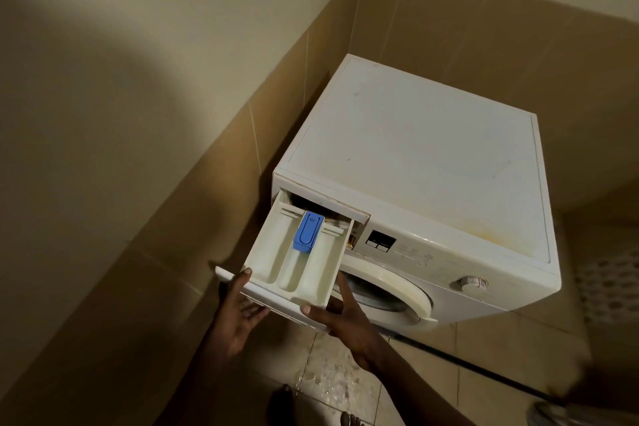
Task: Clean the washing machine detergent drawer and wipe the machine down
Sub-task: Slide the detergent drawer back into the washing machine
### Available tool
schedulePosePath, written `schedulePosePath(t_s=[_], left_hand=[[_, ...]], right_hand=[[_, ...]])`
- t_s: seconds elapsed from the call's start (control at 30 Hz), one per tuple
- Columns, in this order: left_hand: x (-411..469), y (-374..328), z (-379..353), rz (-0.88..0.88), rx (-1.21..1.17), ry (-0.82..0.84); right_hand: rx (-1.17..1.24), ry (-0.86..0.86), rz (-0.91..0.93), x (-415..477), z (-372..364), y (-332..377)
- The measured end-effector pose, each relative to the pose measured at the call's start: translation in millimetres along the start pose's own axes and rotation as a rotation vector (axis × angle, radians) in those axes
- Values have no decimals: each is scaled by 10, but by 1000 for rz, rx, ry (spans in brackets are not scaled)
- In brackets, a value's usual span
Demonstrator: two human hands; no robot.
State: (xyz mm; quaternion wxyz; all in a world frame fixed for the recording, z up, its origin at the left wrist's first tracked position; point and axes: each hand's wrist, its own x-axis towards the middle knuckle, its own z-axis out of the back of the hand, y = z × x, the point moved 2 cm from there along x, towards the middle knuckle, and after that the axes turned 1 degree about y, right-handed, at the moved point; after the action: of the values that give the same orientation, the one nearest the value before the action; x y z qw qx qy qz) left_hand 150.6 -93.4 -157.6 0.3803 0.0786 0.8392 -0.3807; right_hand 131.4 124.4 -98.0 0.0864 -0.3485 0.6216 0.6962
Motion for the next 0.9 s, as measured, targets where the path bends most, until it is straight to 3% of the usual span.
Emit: schedulePosePath(t_s=[0.67, 0.9], left_hand=[[197, 22, -119, 20, 3, -16], [206, -30, -294, -17, -29, -79]], right_hand=[[39, -40, -2, 160, 59, -67], [-79, -8, -1, 294, 177, 95]])
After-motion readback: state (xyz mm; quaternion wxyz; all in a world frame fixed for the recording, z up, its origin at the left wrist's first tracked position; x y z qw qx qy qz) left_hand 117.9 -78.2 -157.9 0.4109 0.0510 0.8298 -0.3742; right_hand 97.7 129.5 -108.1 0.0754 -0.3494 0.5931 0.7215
